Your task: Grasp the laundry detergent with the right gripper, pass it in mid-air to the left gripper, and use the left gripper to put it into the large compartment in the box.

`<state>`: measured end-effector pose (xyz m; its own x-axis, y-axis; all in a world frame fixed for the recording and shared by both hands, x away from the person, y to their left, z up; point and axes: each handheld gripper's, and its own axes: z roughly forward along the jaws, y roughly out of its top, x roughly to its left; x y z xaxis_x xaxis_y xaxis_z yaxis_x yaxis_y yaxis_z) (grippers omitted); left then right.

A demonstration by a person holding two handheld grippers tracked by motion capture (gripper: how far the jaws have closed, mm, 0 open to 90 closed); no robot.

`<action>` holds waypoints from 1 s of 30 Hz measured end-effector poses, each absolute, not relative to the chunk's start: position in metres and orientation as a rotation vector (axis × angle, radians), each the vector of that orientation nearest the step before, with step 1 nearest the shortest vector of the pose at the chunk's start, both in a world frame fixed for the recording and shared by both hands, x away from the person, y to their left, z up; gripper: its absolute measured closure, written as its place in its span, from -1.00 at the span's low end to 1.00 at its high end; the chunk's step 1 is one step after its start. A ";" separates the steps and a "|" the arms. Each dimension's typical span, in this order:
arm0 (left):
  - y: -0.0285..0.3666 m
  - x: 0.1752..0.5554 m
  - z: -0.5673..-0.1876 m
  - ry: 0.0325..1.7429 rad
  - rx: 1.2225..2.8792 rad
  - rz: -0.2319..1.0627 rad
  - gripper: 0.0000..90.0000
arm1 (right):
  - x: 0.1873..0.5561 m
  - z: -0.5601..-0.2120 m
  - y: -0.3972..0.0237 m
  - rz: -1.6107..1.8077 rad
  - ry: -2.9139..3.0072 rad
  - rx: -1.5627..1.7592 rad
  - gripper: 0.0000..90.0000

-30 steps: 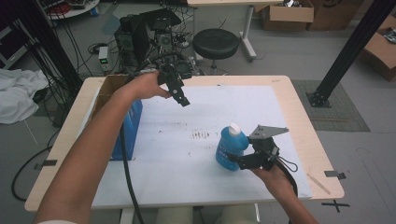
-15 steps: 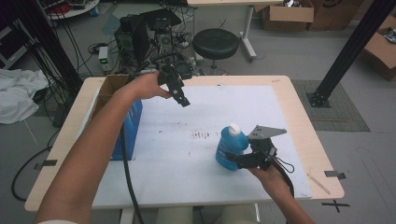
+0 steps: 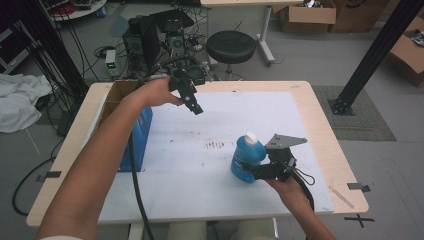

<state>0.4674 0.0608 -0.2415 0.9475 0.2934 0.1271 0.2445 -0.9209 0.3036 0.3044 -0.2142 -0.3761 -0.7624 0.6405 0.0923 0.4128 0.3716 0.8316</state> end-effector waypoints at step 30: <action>0.063 0.467 -0.244 0.401 2.810 0.245 -0.56 | 0.305 -0.378 -0.213 1.351 2.384 0.937 -0.37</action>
<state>0.4669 0.0629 -0.2436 0.9467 0.2968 0.1256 0.2471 -0.9187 0.3080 0.3048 -0.2129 -0.3777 -0.7637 0.6382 0.0970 0.4110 0.3649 0.8354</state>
